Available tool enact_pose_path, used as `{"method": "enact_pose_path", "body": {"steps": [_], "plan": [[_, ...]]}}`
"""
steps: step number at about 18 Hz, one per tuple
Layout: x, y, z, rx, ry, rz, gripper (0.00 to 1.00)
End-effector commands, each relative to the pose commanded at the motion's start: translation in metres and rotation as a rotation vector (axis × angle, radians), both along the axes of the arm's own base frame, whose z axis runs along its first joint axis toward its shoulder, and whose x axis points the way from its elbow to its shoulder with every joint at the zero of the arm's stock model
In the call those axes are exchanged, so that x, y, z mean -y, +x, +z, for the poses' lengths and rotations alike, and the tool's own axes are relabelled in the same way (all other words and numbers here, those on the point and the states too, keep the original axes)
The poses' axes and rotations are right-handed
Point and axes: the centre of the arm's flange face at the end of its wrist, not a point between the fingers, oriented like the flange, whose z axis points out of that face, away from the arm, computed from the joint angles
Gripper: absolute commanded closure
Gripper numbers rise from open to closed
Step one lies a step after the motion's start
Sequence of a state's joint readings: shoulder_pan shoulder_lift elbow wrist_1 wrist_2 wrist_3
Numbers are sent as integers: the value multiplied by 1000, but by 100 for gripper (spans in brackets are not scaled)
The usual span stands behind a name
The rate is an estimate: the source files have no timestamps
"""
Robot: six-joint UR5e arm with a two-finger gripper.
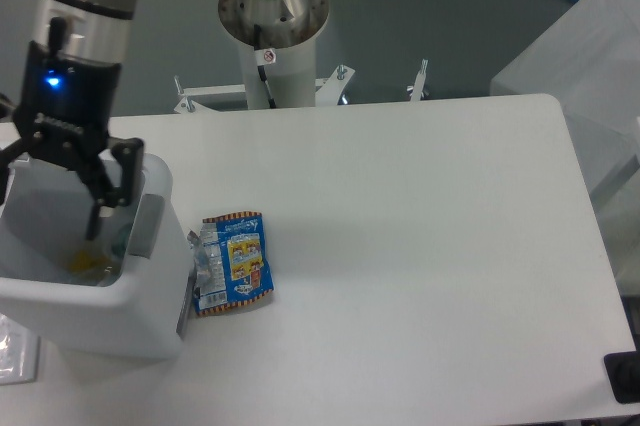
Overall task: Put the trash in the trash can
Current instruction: 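Open the gripper to drop the bottle into the bin, then move the gripper back over the blue-and-orange snack wrapper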
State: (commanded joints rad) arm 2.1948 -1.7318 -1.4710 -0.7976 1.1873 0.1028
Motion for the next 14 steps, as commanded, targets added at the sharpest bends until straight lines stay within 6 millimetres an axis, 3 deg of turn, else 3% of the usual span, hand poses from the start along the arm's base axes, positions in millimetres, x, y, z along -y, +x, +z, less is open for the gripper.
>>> {"method": "enact_pose_path", "body": {"steps": [3,5,7,8,10,14], "plan": [[33,-59,-50,53,-70,103,0],[55,-93,-72,72,-100,159,0],[66,-119,-87,69,-122,178,0],[67,-131,-106,78,-149,172,0],[66,-143,-148,91,-204,133,0],[66,-141,-218,58,-299,-43,0]]}}
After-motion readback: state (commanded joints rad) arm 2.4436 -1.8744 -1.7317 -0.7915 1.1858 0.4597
